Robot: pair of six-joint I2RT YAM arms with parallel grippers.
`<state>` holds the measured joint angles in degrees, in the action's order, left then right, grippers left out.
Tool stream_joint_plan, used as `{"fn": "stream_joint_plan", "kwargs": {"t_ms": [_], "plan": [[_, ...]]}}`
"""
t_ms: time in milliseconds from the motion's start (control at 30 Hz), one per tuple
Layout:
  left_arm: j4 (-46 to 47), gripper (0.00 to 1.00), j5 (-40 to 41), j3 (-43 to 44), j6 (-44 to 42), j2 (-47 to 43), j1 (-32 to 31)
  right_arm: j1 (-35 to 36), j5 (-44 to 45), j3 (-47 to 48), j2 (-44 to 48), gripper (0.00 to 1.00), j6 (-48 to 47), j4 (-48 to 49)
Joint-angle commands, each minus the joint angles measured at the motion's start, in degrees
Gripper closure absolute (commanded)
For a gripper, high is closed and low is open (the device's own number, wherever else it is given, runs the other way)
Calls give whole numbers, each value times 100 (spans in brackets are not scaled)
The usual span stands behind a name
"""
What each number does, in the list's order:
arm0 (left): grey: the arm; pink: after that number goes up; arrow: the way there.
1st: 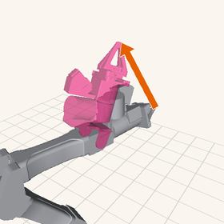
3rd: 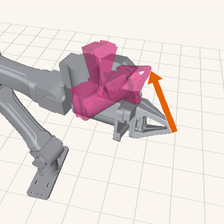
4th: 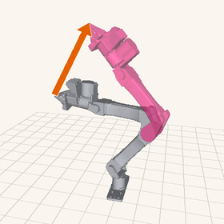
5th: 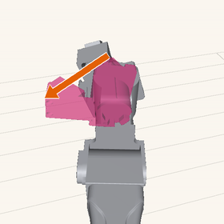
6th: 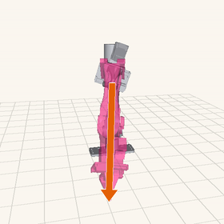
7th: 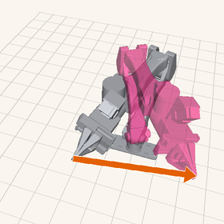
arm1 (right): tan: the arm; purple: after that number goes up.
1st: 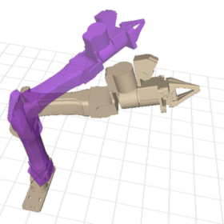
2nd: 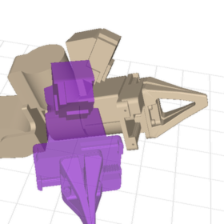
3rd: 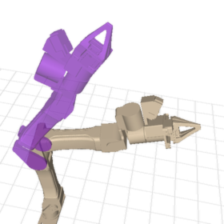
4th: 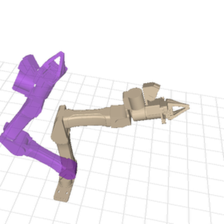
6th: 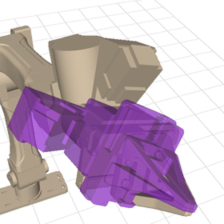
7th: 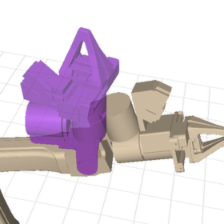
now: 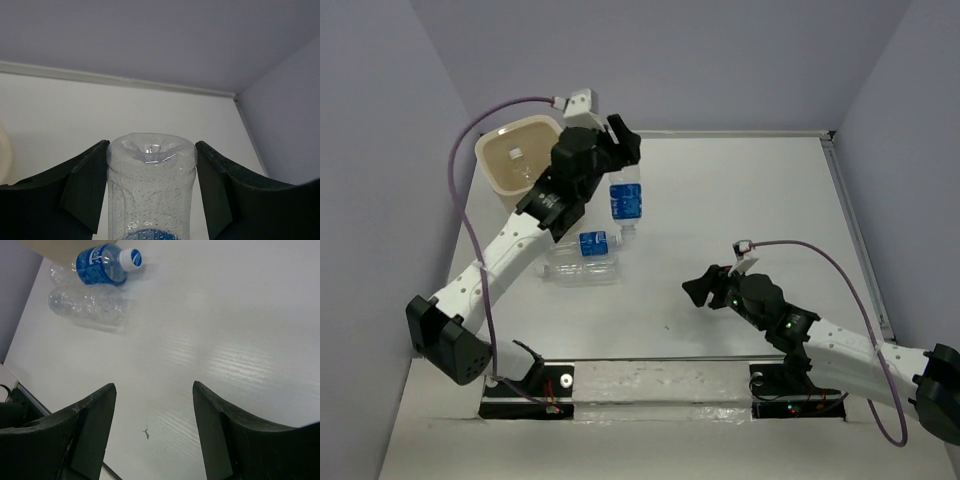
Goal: Put the plastic bottles in the bin
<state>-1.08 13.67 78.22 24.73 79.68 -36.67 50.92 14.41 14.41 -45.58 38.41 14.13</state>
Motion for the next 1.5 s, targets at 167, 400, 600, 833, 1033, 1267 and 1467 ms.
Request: {"fn": "stream_joint_plan", "kwargs": {"t_ms": [167, 400, 600, 833, 1033, 1267, 1467], "plan": [[-190, 55, 618, 1669, -266, -278, 1898, 550, -571, 421, -600, 32, -413, 810], [64, 57, 1146, 2557, -504, 487, 3200, 1122, -606, 694, -1119, 31, -677, 1030], [809, 57, 2051, 2884, -1409, 1110, 3262, 1227, -967, 869, -1505, 31, -782, 1259], [2111, 55, 2737, 2463, -2313, 1489, 3262, 1280, -1344, 1046, -1857, 31, -1257, 1302], [3674, 52, 2746, 1164, -2850, 1270, 3245, 1280, -1590, 1133, -2244, 30, -1284, 1557], [4915, 41, 2834, -587, -2746, 559, 3183, 1280, -1819, 1424, -2464, 30, -1284, 1724], [4767, 4, 2711, -1396, -2131, -303, 2946, 1280, -1714, 2020, -2657, 29, -1573, 1506]]}}
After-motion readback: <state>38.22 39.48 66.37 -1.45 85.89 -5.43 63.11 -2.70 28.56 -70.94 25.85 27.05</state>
